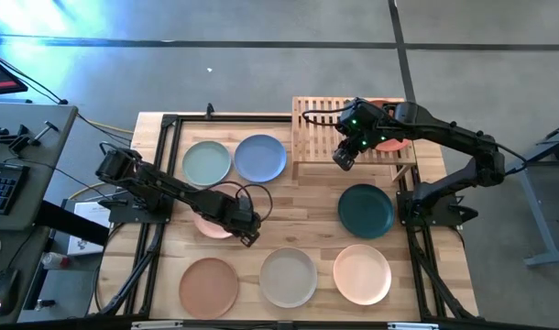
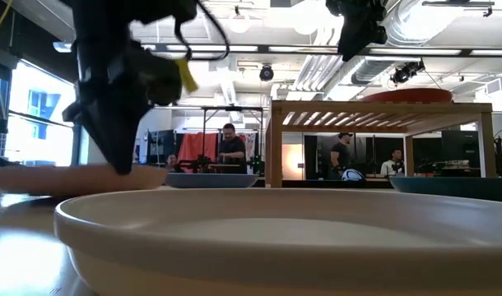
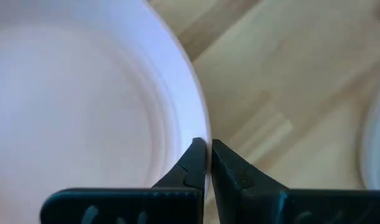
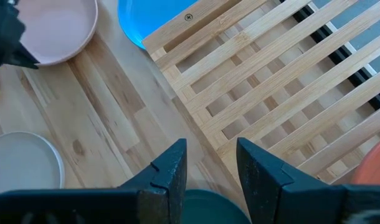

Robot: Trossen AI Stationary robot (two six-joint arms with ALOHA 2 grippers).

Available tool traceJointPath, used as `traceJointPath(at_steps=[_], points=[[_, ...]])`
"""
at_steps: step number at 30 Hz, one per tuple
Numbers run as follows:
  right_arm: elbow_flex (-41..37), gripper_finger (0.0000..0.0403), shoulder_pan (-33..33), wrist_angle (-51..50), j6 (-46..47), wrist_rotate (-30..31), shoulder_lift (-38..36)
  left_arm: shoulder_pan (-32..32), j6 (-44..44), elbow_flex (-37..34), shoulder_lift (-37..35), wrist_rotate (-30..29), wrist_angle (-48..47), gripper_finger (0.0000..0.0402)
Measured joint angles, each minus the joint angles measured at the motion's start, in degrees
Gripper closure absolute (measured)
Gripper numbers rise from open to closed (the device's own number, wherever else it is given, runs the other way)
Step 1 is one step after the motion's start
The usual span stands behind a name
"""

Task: Place and stack plates onto a shelf
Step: Stack the light pink plate on top of the orange plate onto the shelf

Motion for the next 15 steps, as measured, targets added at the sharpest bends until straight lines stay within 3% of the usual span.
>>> traceJointPath(at_steps=[8,15], points=[[0.0,0.0289,0.01,0.23,-1.34,-0.26,0.0,-1.52,8.6,7.71,-0.09,-0.35,-6.23,0.0401],[0.0,0.0289,0.15,0.46,-8.01,-6.66,0.0,-2.57,15.86,14.38,-0.09,-0.45,-10.23,0.0401]])
